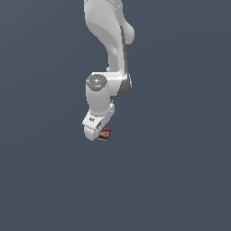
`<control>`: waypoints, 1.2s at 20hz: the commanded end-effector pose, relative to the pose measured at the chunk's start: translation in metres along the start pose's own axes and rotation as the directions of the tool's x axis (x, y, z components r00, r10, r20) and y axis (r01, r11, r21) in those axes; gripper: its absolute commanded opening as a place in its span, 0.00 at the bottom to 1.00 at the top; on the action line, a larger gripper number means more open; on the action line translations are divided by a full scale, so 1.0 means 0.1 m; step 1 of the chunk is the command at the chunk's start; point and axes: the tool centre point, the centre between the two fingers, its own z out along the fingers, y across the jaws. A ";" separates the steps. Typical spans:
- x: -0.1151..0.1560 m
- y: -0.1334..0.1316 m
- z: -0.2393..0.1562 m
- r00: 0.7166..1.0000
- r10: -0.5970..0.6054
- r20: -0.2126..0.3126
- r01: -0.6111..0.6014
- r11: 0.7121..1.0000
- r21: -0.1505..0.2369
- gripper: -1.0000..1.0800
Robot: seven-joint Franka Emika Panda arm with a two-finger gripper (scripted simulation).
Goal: Pick up the object and move it to a goal position.
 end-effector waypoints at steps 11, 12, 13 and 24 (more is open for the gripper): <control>-0.10 -0.03 0.20 0.965 -0.261 -0.017 0.261 0.965 0.001 0.96; -0.10 -0.04 0.21 0.962 -0.273 -0.018 0.273 0.962 0.001 0.96; -0.11 -0.04 0.22 0.959 -0.283 -0.018 0.283 0.959 0.001 0.96; -0.12 -0.04 0.27 0.950 -0.311 -0.021 0.311 0.951 0.000 0.96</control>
